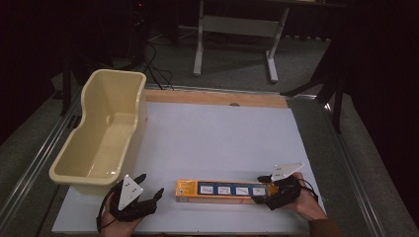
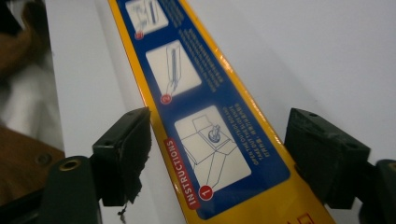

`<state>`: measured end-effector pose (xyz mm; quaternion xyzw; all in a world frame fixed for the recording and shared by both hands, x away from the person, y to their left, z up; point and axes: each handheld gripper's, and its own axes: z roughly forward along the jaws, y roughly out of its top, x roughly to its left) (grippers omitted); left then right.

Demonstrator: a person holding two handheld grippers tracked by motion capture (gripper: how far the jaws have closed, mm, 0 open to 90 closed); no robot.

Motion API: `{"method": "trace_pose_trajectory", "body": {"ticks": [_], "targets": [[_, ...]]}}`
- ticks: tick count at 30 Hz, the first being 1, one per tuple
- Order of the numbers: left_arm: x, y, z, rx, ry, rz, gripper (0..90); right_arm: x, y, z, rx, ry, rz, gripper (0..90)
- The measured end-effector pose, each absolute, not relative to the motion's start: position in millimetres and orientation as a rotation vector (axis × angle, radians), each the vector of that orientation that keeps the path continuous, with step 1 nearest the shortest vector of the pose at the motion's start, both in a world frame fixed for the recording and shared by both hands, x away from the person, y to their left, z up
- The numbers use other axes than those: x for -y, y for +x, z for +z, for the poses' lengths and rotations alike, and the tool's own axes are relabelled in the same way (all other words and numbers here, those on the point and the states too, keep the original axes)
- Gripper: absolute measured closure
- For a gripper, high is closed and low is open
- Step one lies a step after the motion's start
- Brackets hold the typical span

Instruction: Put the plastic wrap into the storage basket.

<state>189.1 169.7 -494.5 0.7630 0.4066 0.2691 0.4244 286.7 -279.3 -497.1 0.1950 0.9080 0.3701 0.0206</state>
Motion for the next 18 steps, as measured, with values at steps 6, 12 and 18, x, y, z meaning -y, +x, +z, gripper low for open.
{"method": "trace_pose_trajectory", "body": {"ticks": [6, 12, 18], "targets": [[-169.4, 189.0, -494.6, -1.015, 1.908, 0.671, 28.5, 271.8, 291.7, -502.4, -2.886, 0.546, 1.044, 19.5], [-169.4, 188.8, -494.3, -1.012, 1.910, 0.671, 28.6, 271.4, 292.2, -502.9, -2.892, 0.538, 1.005, 21.1], [-170.0, 188.0, -493.9, -1.014, 1.909, 0.673, 28.6, 278.9, 291.6, -502.5, -2.863, 0.602, 0.990, 21.4]]}}
